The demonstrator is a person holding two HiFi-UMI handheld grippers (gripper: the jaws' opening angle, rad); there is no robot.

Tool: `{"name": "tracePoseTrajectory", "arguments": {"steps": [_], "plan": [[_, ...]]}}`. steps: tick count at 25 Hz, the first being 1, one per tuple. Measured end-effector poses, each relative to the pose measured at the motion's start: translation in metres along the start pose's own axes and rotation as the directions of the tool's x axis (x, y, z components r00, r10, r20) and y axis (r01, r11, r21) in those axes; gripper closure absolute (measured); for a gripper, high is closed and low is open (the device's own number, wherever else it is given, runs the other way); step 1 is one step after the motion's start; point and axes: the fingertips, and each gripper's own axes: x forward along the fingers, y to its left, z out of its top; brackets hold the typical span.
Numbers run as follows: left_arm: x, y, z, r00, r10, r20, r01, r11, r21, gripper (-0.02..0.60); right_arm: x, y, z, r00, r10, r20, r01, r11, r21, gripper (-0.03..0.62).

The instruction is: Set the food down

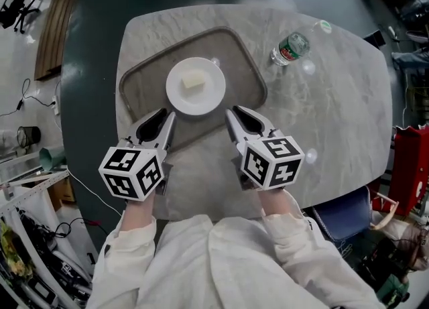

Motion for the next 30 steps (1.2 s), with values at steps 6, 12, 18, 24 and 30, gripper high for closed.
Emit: {"name": "tracePoseTrajectory", "arguments": {"steps": [6,12,18,24,30], "plan": [[-0.041,-0.050,0.009,0.986,-0.087,0.139,0.082,0.996,0.048,0.508,-0.057,0.021,0.011,0.987,0.103,0.126,-0.101,0.995,-0.026,0.573],[-0.089,-0.103,0.006,0.957,-0.130,0.260,0.117,0.991,0.062,0.540,-0.123,0.048,0.005,0.934,0.256,0.249,-0.231,0.965,-0.126,0.583],[-0.132,-0.171,-0.002,0.931,-0.171,0.322,0.131,0.981,0.141,0.546,-0.195,0.062,-0.003,0.891,0.335,0.307,-0.277,0.936,-0.217,0.591],[-0.169,-0.234,-0.013,0.897,-0.259,0.359,0.177,0.953,0.246,0.552,-0.264,0.090,-0.008,0.814,0.448,0.370,-0.327,0.880,-0.344,0.591],[-0.197,-0.283,-0.036,0.880,-0.323,0.349,0.206,0.921,0.331,0.558,-0.305,0.104,-0.027,0.787,0.501,0.361,-0.367,0.849,-0.379,0.591]]}}
